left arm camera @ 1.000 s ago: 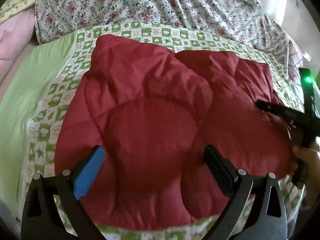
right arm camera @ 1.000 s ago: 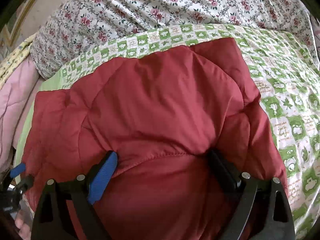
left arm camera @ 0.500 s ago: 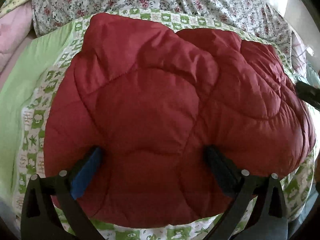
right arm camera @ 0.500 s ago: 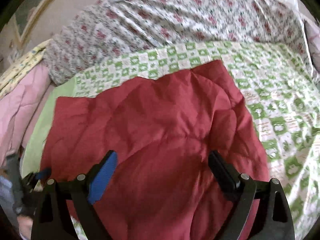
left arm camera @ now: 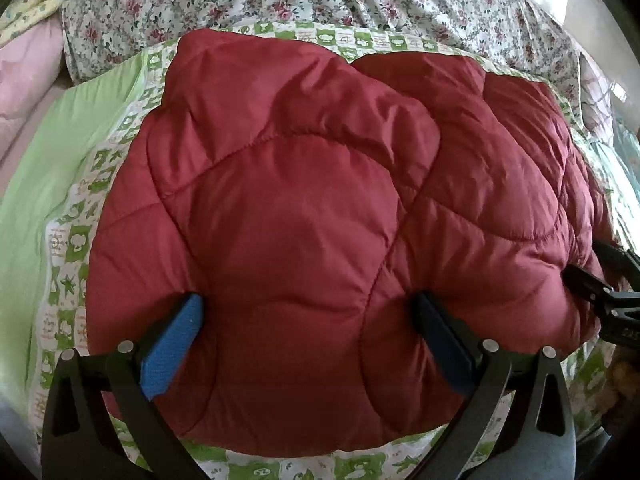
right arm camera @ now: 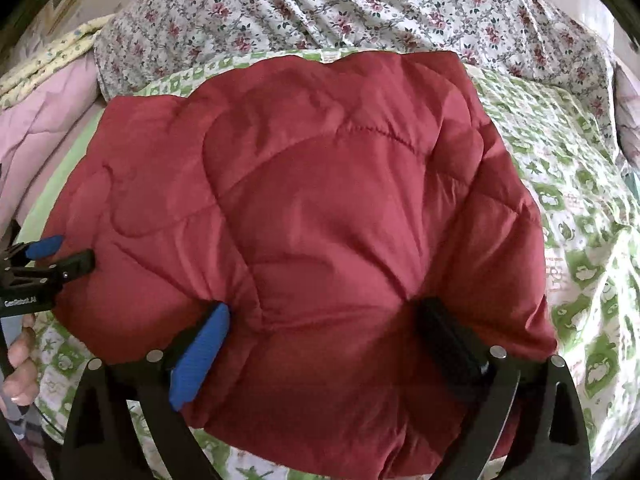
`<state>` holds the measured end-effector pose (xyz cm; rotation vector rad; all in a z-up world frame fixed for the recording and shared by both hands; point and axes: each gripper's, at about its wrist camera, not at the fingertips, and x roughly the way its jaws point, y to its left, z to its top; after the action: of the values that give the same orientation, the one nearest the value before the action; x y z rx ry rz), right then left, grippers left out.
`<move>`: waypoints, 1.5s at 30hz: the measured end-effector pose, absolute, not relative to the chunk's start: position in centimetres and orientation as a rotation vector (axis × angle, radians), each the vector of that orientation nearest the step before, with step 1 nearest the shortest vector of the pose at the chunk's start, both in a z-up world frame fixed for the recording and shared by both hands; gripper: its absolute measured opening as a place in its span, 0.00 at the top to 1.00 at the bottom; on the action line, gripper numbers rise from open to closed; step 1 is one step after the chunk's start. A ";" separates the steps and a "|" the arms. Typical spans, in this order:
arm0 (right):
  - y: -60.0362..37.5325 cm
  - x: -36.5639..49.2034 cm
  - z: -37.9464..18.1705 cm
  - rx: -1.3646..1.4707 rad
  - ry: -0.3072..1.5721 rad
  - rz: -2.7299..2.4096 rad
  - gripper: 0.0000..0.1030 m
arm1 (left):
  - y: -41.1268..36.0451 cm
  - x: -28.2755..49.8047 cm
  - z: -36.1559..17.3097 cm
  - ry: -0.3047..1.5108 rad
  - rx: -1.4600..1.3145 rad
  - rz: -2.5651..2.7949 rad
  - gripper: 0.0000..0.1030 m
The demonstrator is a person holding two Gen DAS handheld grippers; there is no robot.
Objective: Fold large clothes
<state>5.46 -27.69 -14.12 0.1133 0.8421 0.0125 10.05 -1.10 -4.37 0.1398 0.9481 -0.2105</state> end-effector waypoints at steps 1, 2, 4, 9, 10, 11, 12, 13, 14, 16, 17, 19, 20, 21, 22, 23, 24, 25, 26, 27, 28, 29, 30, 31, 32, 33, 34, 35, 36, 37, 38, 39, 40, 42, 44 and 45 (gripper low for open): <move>-27.7 5.4 -14.1 0.117 0.838 0.010 0.05 | -1.0 10.0 -4.3 0.949 0.138 -0.210 0.00; -27.7 5.4 -14.2 0.121 0.837 0.009 0.04 | -0.9 10.0 -4.2 0.949 0.135 -0.210 0.00; -27.8 5.2 -14.1 0.130 0.832 0.009 0.04 | -0.6 9.6 -3.8 0.947 0.123 -0.212 0.00; -27.8 4.8 -13.6 0.145 0.836 0.009 0.05 | 0.2 8.0 -3.0 0.939 0.107 -0.214 0.00; -27.8 4.7 -13.4 0.151 0.835 0.009 0.05 | 0.4 7.6 -2.8 0.938 0.102 -0.214 0.00; -27.8 4.6 -13.2 0.154 0.834 0.007 0.05 | 0.6 7.3 -2.7 0.938 0.094 -0.215 0.00; -27.8 4.4 -12.8 0.150 0.832 0.004 0.05 | 0.8 7.2 -2.5 0.938 0.087 -0.216 0.00; -27.7 4.1 -12.3 0.146 0.825 0.001 0.06 | 1.0 7.0 -2.3 0.937 0.079 -0.217 0.00; -27.6 3.7 -11.8 0.149 0.809 0.006 0.06 | 1.2 6.9 -2.1 0.933 0.071 -0.220 0.00; -27.4 3.2 -10.6 0.167 0.769 0.042 0.06 | 1.4 6.9 -1.6 0.921 0.060 -0.228 0.00; -27.2 3.1 -9.9 0.172 0.752 0.060 0.06 | 1.4 7.1 -1.4 0.919 0.057 -0.232 0.00; -26.7 3.7 -9.1 0.178 0.743 0.095 0.06 | 1.1 7.5 -1.4 0.919 0.060 -0.242 0.00; -26.5 4.4 -8.9 0.180 0.752 0.113 0.07 | 0.8 7.7 -1.5 0.922 0.064 -0.242 0.00; -26.4 4.9 -8.8 0.177 0.759 0.114 0.07 | 0.5 8.1 -1.6 0.923 0.070 -0.240 0.00; -26.2 6.0 -8.8 0.162 0.768 0.108 0.07 | 0.3 8.3 -1.7 0.925 0.072 -0.241 0.01; -26.2 7.0 -9.0 0.154 0.784 0.102 0.07 | 0.1 8.8 -1.9 0.932 0.073 -0.247 0.01; -26.5 8.1 -9.4 0.156 0.809 0.088 0.07 | -0.2 9.4 -2.2 0.944 0.072 -0.247 0.01; -26.6 8.7 -9.7 0.161 0.820 0.076 0.06 | -0.3 9.9 -2.5 0.954 0.071 -0.245 0.01; -27.1 9.8 -10.2 0.164 0.838 0.054 0.06 | -0.3 10.6 -2.8 0.961 0.069 -0.239 0.01; -27.6 10.4 -10.6 0.166 0.849 0.038 0.06 | -0.4 11.2 -3.0 0.966 0.065 -0.237 0.01; -28.3 11.2 -11.0 0.176 0.859 0.027 0.06 | -0.5 11.7 -3.1 0.972 0.062 -0.235 0.01; -29.0 11.7 -11.5 0.188 0.866 0.013 0.06 | -0.6 12.2 -3.2 0.977 0.060 -0.231 0.01; -29.6 12.0 -11.8 0.202 0.869 0.006 0.06 | -0.7 12.7 -3.4 0.983 0.057 -0.229 0.01; -30.2 12.5 -12.2 0.220 0.870 -0.001 0.06 | -0.8 13.2 -3.5 0.988 0.057 -0.227 0.00; -30.7 12.8 -12.5 0.236 0.869 -0.004 0.06 | -0.8 13.6 -3.7 0.989 0.060 -0.222 0.00; -30.9 12.8 -12.6 0.250 0.869 -0.005 0.06 | -1.0 14.1 -3.9 0.991 0.068 -0.215 0.00; -31.1 12.9 -12.8 0.261 0.869 -0.006 0.06 | -1.2 14.5 -4.1 0.993 0.076 -0.212 0.00; -31.1 13.0 -12.9 0.260 0.867 -0.009 0.06 | -1.3 14.7 -4.2 0.993 0.082 -0.208 0.00; -31.1 13.0 -12.9 0.257 0.866 -0.011 0.06 | -1.5 14.9 -4.3 0.991 0.090 -0.203 0.00; -31.0 12.9 -12.9 0.257 0.863 -0.011 0.06 | -1.6 15.0 -4.3 0.989 0.094 -0.199 0.00; -31.1 12.8 -13.0 0.259 0.861 -0.010 0.06 | -1.6 14.9 -4.1 0.991 0.096 -0.196 0.00; -31.1 12.8 -13.0 0.262 0.860 -0.008 0.06 | -1.5 14.6 -3.7 0.988 0.093 -0.198 0.00; -31.2 12.8 -13.1 0.265 0.859 -0.006 0.06 | -1.3 14.2 -3.3 0.986 0.086 -0.201 0.00; -31.2 12.8 -13.1 0.267 0.854 -0.004 0.06 | -0.7 13.0 -2.5 0.982 0.064 -0.214 0.00; -31.2 12.8 -13.0 0.268 0.851 -0.003 0.06 | -0.1 11.2 -1.7 0.970 0.037 -0.237 0.00; -31.2 12.8 -13.0 0.270 0.851 -0.003 0.06 | 0.2 10.3 -1.4 0.964 0.031 -0.244 0.00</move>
<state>12.83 -31.22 -13.01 0.2701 0.8509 -0.0031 10.32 0.22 -1.39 0.0308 0.9635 -0.2436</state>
